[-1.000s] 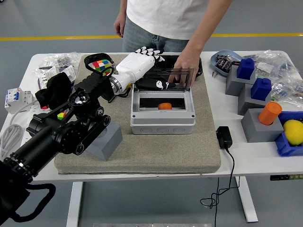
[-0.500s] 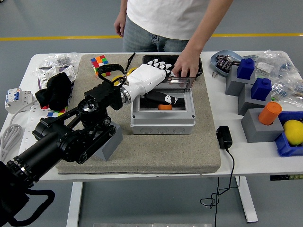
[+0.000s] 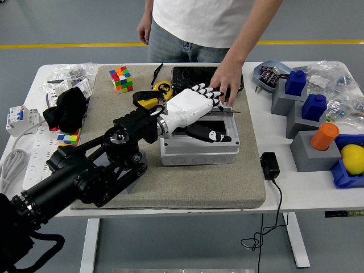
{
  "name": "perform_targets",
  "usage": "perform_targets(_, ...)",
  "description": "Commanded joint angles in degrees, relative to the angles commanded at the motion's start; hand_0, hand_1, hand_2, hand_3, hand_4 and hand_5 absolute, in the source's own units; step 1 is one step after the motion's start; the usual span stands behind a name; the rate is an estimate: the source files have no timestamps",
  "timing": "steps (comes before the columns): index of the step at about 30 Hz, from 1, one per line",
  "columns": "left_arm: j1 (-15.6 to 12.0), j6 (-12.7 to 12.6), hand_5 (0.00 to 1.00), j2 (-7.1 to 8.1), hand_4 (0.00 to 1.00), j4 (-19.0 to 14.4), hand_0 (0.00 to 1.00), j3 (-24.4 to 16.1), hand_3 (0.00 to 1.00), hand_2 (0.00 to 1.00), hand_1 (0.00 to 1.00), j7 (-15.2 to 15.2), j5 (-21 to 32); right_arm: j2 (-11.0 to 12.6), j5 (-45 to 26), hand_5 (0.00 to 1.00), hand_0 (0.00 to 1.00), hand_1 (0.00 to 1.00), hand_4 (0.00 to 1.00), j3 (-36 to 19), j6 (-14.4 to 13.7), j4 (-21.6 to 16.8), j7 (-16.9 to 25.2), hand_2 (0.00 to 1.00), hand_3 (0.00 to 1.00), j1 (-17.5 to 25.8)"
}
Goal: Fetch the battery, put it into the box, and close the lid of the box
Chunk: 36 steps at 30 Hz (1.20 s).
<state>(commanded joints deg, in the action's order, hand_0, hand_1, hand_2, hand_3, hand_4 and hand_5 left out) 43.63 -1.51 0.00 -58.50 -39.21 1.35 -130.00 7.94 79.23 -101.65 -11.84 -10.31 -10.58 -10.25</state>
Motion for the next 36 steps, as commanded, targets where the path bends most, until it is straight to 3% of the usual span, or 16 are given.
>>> perform_targets(16,-0.13,1.14,0.998,0.0,0.998,-0.89,0.998,2.94,0.724,0.978,0.998,-0.48,0.27,0.05,-0.2,0.962,0.845,0.783,0.998,-0.06,-0.05,0.0,0.11,0.778,0.795,-0.19)
perform_targets(20,-0.2,-0.68,0.998,0.0,0.998,-1.17,0.998,1.99,0.733,0.966,0.998,0.39,0.43,0.02,-0.19,0.961,0.844,0.783,0.998,-0.16,-0.07,0.0,0.14,0.778,0.794,-0.25)
perform_targets(24,-0.53,-1.76,0.998,0.0,0.998,-2.37,0.998,-0.39,0.733,0.966,0.998,1.0,0.0,-0.03,0.01,0.961,0.844,0.783,0.998,-0.4,-0.03,0.0,0.07,0.778,0.794,-0.2)
perform_targets(25,-0.89,-2.76,0.998,0.0,0.998,-2.97,0.998,-1.56,0.733,0.966,0.998,1.72,0.0,-0.05,-0.05,0.961,0.844,0.783,0.998,-0.37,-0.02,0.0,0.1,0.778,0.794,-0.17)
perform_targets(26,-1.14,-3.37,0.998,0.0,0.998,-3.35,0.998,-2.4,0.836,0.976,0.998,2.25,0.05,-0.06,-0.04,0.961,0.845,0.783,0.998,-0.36,-0.01,0.0,0.11,0.777,0.795,-0.14)
perform_targets(30,-2.85,-5.3,0.998,0.0,0.998,-5.15,0.998,-7.48,0.836,0.976,0.998,5.9,3.3,-0.16,-0.03,0.961,0.845,0.783,0.998,-0.36,0.03,0.0,0.09,0.777,0.795,0.03)
perform_targets(31,-3.34,-5.25,0.998,0.0,0.998,-5.6,0.998,-8.91,0.836,0.976,0.998,7.0,4.92,-0.17,-0.08,0.961,0.845,0.783,0.998,-0.32,0.03,0.0,0.11,0.777,0.795,0.07)
perform_targets(32,-3.92,-4.8,0.998,0.0,0.998,-6.17,0.998,-10.32,0.998,0.998,0.998,7.97,6.89,-0.19,-0.07,0.961,0.845,0.783,0.998,-0.34,0.03,0.0,0.1,0.777,0.794,0.09)
perform_targets(36,-7.01,-0.56,0.998,0.0,0.998,-9.54,0.998,-16.01,0.998,0.998,0.998,10.76,15.97,-0.25,-0.01,0.961,0.845,0.783,0.998,-0.46,0.0,0.0,0.09,0.777,0.794,0.15)
